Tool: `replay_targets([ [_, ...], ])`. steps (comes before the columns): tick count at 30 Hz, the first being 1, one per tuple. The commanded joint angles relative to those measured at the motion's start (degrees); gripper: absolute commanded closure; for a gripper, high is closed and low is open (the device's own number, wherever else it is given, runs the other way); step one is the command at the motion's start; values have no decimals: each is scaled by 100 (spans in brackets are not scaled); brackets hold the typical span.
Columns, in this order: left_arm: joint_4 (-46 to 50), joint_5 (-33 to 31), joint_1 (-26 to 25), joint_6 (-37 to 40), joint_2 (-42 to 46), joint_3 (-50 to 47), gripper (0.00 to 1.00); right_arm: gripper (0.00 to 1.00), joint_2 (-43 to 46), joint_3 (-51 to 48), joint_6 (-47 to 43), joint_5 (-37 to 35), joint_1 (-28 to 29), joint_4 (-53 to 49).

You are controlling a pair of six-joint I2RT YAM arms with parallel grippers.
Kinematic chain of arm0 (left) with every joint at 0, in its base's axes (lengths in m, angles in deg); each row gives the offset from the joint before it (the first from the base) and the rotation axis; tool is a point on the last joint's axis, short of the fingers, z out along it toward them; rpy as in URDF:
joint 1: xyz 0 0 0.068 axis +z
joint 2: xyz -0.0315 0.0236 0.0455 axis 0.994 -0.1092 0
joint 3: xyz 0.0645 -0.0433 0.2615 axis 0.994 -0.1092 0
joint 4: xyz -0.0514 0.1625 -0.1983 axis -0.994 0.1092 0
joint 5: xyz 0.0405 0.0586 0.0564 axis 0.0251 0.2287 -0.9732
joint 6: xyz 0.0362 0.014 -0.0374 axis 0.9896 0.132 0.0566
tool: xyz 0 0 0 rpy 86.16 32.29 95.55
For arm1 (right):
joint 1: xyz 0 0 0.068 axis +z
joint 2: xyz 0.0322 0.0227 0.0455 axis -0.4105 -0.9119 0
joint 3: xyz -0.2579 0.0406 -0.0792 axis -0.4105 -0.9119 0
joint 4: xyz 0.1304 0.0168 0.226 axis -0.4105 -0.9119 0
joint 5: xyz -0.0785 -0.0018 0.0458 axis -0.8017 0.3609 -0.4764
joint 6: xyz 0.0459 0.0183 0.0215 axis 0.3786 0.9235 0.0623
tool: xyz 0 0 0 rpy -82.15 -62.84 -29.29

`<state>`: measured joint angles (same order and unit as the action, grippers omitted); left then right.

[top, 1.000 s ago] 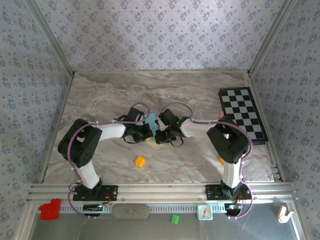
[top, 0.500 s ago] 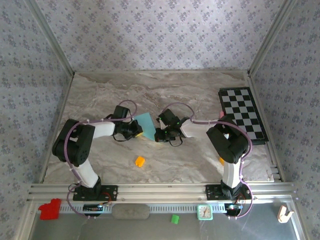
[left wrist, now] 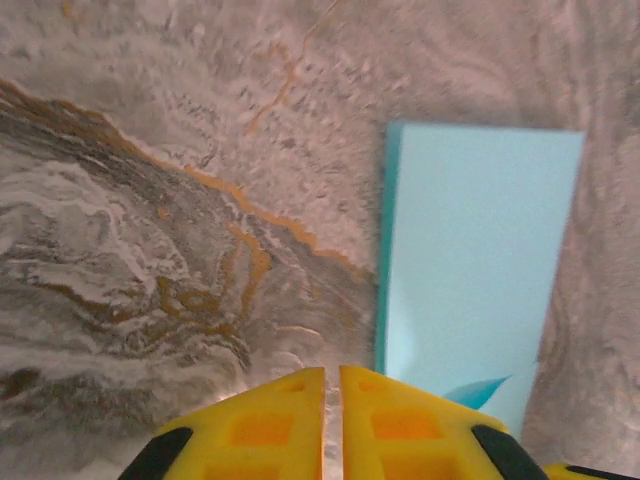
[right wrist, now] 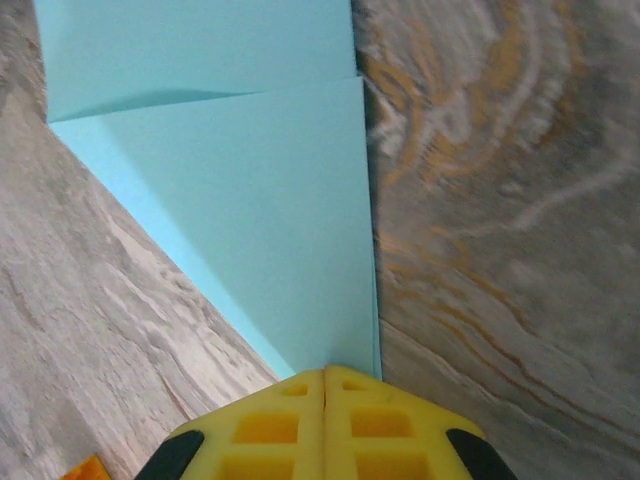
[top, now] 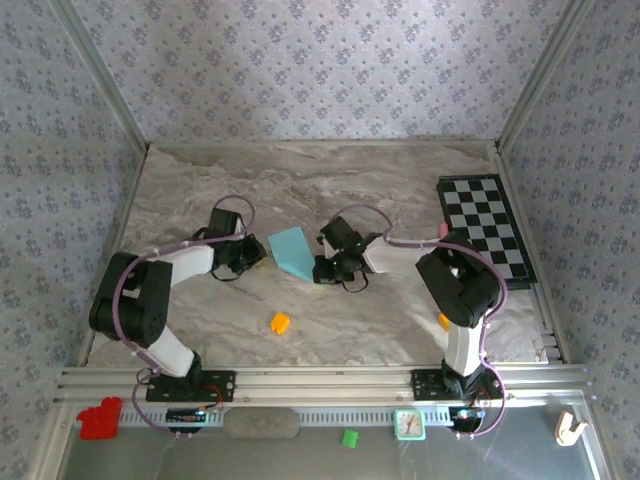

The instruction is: Fold a paper plane with a square sheet of paper (pick it up from the middle)

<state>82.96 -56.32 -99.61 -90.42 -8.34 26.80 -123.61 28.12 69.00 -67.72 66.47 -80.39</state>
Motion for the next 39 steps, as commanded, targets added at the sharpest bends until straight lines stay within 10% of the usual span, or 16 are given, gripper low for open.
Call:
replay_targets([
  [1,341,-120,-11,-53,488,379,84,92,433,261,-239,-4,-33,-545],
  [9,325,88,-115,-453,955,295,66,70,1269,278,-259,-458,-23,-218],
  [39,-1262,1510,-538,-1043,-70,-439,41,73,94,319,-264,-331,-63,307],
])
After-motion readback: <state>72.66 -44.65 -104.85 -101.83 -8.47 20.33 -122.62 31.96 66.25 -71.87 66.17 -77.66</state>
